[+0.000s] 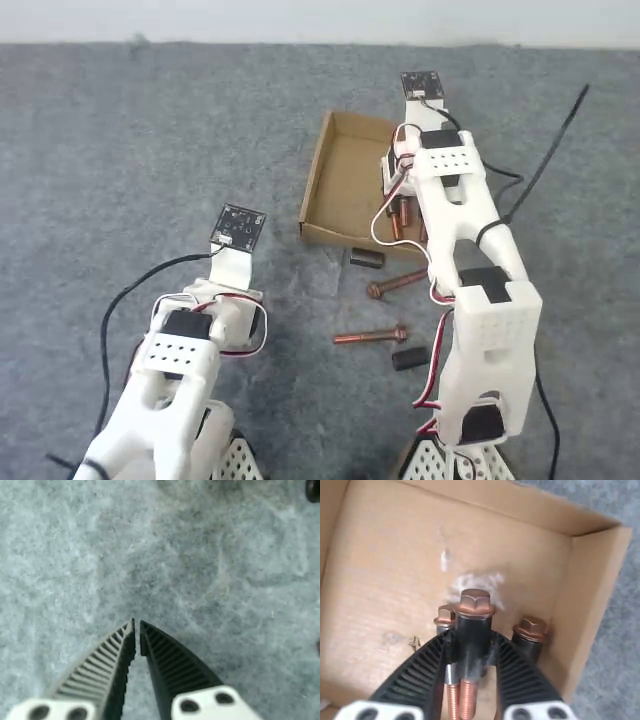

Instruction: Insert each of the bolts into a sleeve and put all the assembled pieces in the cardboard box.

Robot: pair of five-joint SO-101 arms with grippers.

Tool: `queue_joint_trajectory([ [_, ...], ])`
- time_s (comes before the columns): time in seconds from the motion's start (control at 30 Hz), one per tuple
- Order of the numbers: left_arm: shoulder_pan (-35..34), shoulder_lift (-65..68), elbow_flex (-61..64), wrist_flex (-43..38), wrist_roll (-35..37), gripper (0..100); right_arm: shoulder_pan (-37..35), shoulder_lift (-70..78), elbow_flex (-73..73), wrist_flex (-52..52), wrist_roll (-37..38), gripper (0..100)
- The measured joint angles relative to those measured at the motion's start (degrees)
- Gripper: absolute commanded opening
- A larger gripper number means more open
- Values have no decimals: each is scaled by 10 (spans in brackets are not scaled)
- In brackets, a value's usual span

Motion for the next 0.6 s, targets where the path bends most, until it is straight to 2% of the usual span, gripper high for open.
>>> queue_joint_trajectory([
  [0.1,0,0,0,0,0,12,-1,0,-1,0,0,163],
  [0.4,-1,0,0,-4,-1,12,-1,-3,-9,25,0,78],
  [0.6,0,0,0,-14,-1,12,7,-86,-9,81,0,4],
])
